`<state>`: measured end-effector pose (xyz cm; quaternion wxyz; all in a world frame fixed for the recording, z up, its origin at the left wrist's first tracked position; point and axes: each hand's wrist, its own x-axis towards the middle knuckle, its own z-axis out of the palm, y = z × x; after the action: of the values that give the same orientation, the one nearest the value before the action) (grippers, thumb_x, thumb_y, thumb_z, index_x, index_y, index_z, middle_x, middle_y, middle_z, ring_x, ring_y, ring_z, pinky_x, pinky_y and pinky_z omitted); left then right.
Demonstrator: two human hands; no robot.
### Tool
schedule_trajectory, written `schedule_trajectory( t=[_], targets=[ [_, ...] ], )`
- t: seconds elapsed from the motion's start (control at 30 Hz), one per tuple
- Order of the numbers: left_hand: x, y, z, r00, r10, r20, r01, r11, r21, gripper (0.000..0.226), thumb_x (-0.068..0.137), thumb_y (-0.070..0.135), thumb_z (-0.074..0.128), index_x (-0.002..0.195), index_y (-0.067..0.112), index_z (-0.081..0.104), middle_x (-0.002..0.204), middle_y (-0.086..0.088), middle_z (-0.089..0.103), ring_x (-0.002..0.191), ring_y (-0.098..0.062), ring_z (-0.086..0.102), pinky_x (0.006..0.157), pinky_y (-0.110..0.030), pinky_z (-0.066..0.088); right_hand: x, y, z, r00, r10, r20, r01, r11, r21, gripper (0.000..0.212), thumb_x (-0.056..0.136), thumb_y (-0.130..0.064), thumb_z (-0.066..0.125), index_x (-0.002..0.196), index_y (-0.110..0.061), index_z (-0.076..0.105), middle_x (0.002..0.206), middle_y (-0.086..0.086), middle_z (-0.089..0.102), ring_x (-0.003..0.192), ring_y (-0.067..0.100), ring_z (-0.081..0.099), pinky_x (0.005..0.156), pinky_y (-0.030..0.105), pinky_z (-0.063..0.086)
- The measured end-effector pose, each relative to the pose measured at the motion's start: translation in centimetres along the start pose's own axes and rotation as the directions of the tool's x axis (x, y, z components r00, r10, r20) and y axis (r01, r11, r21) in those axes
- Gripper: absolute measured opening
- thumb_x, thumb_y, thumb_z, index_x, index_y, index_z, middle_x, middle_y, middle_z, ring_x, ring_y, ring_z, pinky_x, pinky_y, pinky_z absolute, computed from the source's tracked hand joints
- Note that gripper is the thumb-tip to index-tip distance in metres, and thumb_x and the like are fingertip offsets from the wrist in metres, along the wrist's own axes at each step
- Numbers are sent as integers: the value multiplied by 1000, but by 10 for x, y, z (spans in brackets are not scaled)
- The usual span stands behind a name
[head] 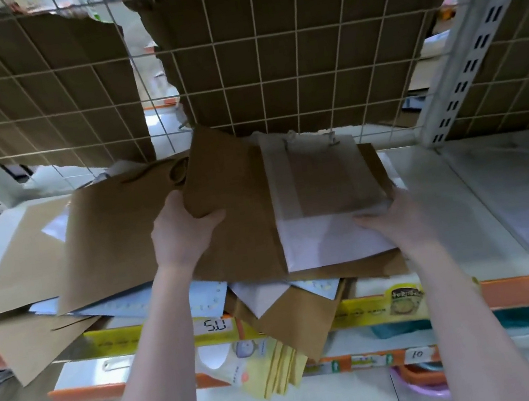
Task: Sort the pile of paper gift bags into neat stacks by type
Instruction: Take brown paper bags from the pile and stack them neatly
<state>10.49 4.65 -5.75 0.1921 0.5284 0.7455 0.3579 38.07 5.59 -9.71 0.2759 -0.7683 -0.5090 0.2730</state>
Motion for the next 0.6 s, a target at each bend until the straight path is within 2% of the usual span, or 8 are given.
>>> schedule_trajectory(
  t=[0.03, 0.1, 0.2, 0.27, 0.33, 0.4, 0.5, 0.6],
  targets=[
    [0, -1, -2, 1000, -2, 20, 4, 996, -87, 36, 81, 27, 71, 109, 19, 49, 97, 3, 55, 83, -16, 57, 74, -30, 40, -3, -2, -4, 999, 42, 3, -42, 999, 33, 83, 56, -48, 79, 121, -4, 51, 117, 18, 61, 108, 35, 58, 85, 41, 50],
    [1, -7, -5, 998, -21, 67, 39, 958, -285, 28, 83, 21, 68, 104, 23, 49, 92, 8, 57, 88, -19, 57, 77, -31, 44, -4, -1, -9, 995, 99, -4, -98, 990, 102, 67, 70, -27, 79, 123, -2, 47, 120, 21, 57, 110, 36, 56, 85, 40, 46],
    [1, -12, -10, 997, -21, 76, 54, 886, -460, 17, 88, 16, 62, 98, 25, 53, 88, 13, 58, 88, -17, 57, 73, -27, 45, -4, 4, -14, 993, 92, -69, -80, 983, 168, 40, 78, -18, 72, 110, -6, 51, 106, 19, 58, 103, 33, 57, 78, 33, 41],
    [0, -14, -14, 998, -8, 70, 43, 851, -523, 18, 89, 13, 60, 90, 31, 56, 89, 11, 61, 86, -14, 59, 69, -25, 46, -7, 6, -17, 990, 87, -110, -60, 971, 231, 25, 81, -14, 67, 100, -8, 51, 90, 13, 56, 87, 28, 56, 71, 29, 38],
    [-2, -17, -19, 997, -9, 71, 48, 825, -563, 23, 88, 12, 60, 88, 35, 58, 93, 7, 64, 87, -15, 61, 73, -28, 50, -12, 8, -19, 988, 71, -137, -21, 942, 336, 20, 84, -9, 63, 101, -13, 53, 73, 5, 54, 70, 24, 52, 61, 25, 38],
    [-3, -19, -24, 998, -25, 64, 58, 801, -596, 23, 86, 10, 62, 91, 32, 61, 94, 4, 66, 88, -18, 63, 78, -32, 52, -20, 10, -22, 985, 70, -157, 14, 879, 477, 24, 87, -5, 58, 105, -20, 55, 71, 1, 52, 60, 15, 47, 55, 21, 38],
    [-6, -19, -28, 997, -40, 65, 73, 761, -644, 20, 86, 9, 63, 96, 26, 61, 91, 6, 66, 85, -16, 63, 75, -31, 52, -32, 13, -30, 975, 17, -222, 112, 824, 555, 29, 88, 1, 53, 106, -21, 56, 75, 2, 53, 59, 12, 45, 47, 10, 36],
    [-15, -15, -28, 996, -57, 62, 84, 734, -674, 21, 87, 11, 63, 97, 28, 58, 90, 9, 64, 83, -11, 61, 71, -27, 50, -40, 17, -42, 957, -37, -288, 204, 792, 575, 28, 84, -1, 56, 101, -24, 55, 84, -4, 57, 66, 7, 50, 56, 14, 39]
  ],
)
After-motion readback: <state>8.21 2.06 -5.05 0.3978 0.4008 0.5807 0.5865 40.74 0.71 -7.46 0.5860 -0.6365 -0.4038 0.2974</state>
